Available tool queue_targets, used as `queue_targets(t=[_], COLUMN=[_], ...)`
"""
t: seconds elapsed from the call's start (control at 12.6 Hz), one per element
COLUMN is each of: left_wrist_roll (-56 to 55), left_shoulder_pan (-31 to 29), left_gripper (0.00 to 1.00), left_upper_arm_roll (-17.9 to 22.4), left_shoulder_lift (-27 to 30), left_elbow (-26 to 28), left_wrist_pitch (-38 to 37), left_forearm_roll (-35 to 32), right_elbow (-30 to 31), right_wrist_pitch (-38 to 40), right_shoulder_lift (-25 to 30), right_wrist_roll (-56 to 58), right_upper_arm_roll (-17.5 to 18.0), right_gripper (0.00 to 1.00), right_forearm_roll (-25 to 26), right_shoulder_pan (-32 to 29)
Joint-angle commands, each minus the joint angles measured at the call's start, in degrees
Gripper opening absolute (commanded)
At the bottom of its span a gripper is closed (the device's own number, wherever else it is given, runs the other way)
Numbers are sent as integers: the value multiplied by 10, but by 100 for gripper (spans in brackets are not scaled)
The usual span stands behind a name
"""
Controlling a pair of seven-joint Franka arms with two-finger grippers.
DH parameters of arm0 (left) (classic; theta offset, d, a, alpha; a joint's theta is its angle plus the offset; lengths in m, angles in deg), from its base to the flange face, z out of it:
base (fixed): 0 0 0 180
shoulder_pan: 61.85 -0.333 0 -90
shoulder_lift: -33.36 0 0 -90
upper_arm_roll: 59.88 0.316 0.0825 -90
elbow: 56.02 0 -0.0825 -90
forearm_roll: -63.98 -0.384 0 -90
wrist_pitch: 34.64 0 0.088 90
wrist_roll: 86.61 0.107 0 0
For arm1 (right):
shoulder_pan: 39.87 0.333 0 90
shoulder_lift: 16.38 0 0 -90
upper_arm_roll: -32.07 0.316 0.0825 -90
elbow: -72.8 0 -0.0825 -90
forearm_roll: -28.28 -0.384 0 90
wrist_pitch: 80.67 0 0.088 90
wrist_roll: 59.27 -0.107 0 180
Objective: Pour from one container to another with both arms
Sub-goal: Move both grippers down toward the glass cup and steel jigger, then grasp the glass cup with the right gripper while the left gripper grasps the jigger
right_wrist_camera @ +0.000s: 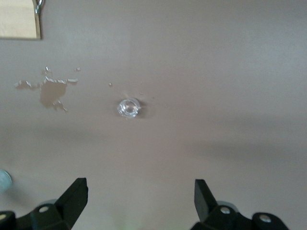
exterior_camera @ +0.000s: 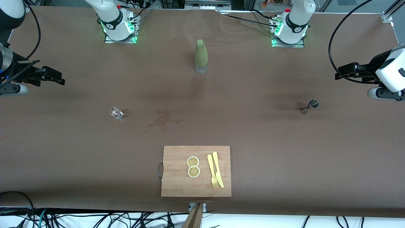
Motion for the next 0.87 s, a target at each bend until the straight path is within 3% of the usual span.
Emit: queue_targets(t=[0.0,0.4,0.55,0.79], left_wrist_roll=[73,299,438,724], left_shoulder_pan=[-41,-132,-137,-137], left_gripper=[100,100,100,100], left_upper_arm_roll=[-1,5,73,180], left_shoulder_lift=[-12,-53,-75,-136], left_elbow=[-1,0,6,27], left_wrist_pitch=[-1,1,-1,-35], left_forearm_roll=[-7,33,86,201], right_elbow=[0,0,4,9], right_wrist_pitch=[13,16,17,9], right_shoulder_lift=[-20,-78,-110,-162], right_wrist_roll=[138,415,530,653], right_upper_arm_roll=[-33,-100,-132,-144], right_gripper=[99,99,99,99], right_forearm_roll=[-22,-122,-181,-252], right_shoulder_pan=[-2,-5,-7,-22])
